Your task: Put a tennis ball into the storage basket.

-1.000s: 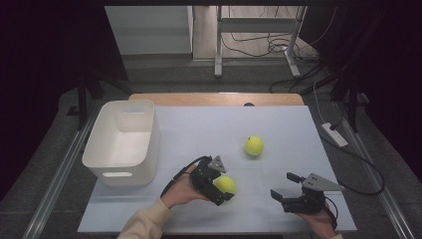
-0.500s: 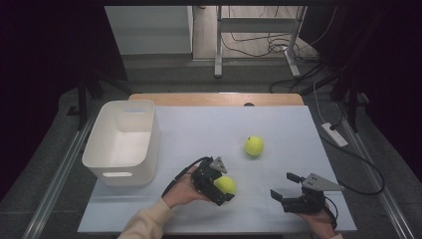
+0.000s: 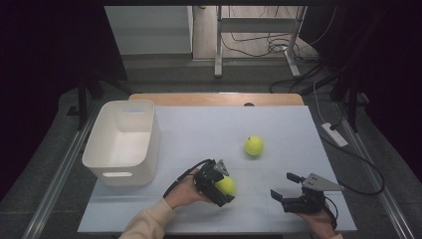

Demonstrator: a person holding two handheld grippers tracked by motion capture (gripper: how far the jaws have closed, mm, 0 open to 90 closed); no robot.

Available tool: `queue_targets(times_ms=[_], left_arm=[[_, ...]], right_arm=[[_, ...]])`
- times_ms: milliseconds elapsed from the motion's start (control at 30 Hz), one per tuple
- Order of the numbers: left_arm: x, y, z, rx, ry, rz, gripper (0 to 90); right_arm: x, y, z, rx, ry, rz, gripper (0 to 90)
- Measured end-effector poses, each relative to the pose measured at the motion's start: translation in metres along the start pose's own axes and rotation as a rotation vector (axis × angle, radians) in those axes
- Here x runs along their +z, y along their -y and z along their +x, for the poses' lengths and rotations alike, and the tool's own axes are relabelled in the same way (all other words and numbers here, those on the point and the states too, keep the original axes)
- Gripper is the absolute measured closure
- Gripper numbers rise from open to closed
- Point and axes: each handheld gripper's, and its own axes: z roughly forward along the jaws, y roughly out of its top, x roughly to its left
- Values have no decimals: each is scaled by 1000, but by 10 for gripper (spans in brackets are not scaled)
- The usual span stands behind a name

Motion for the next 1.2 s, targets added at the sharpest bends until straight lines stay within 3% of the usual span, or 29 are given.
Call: queue_targets(times_ms=[67, 167, 433, 733, 1200], left_arm=[[-1, 1, 0, 9, -1, -7, 232], [-2, 1, -1, 16, -6, -15, 259], [-7, 1, -4, 39, -11, -28, 269], [-24, 1, -2, 45, -34, -85, 270], [-51, 7, 5, 22, -69, -170, 270]], right_arm=[[0, 0, 0, 1, 1, -1, 89], [0, 0, 0, 3, 0, -2, 89], [-1, 0, 0, 4, 2, -8, 89], [-1, 0, 0, 3, 3, -9, 89], [-2, -1, 0, 3, 4, -12, 90]])
